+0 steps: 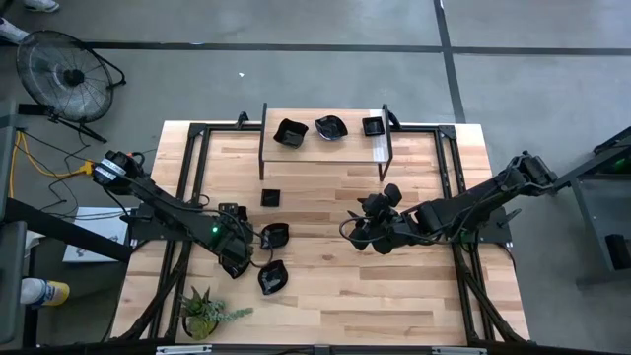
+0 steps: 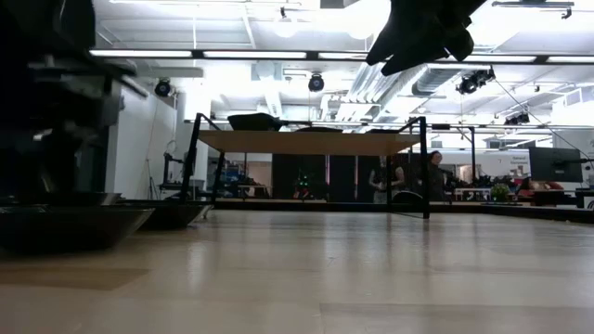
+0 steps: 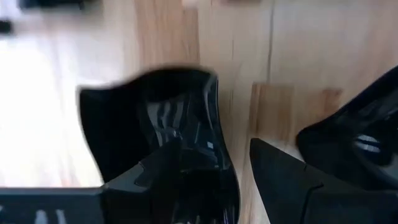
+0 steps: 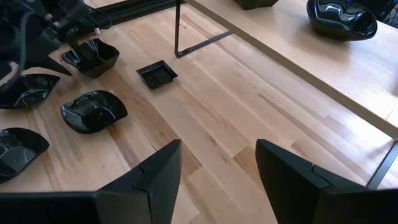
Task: Pick & Place Mini shaped plates
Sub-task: Stack the black distorted square plate on top of the black distorted square plate on the shelf
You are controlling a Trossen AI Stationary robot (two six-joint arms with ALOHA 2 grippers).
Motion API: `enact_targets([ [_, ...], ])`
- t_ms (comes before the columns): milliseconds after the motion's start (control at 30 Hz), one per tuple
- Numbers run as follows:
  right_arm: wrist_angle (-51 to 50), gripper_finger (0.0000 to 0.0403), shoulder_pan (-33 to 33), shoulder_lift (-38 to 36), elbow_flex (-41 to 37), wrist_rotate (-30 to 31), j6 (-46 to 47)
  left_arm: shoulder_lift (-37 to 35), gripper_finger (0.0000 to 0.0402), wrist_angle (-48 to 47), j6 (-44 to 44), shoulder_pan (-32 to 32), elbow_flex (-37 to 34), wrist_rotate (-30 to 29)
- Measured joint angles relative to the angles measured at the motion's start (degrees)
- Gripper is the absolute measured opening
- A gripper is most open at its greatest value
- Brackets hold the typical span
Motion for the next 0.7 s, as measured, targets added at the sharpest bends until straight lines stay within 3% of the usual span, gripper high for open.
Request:
enact_targets([
  [467,0.0,0.0200,0.0,0.0,0.0,0.0,0.3,-0.6,0.0183,1.3,-2.2,0.0,-1.1,-1.9],
  [700,0.0,0.0201,0.0,0.0,0.0,0.0,0.4,-0.6,0.0126,1.6,-2.6,0.0,-1.1,-1.7],
])
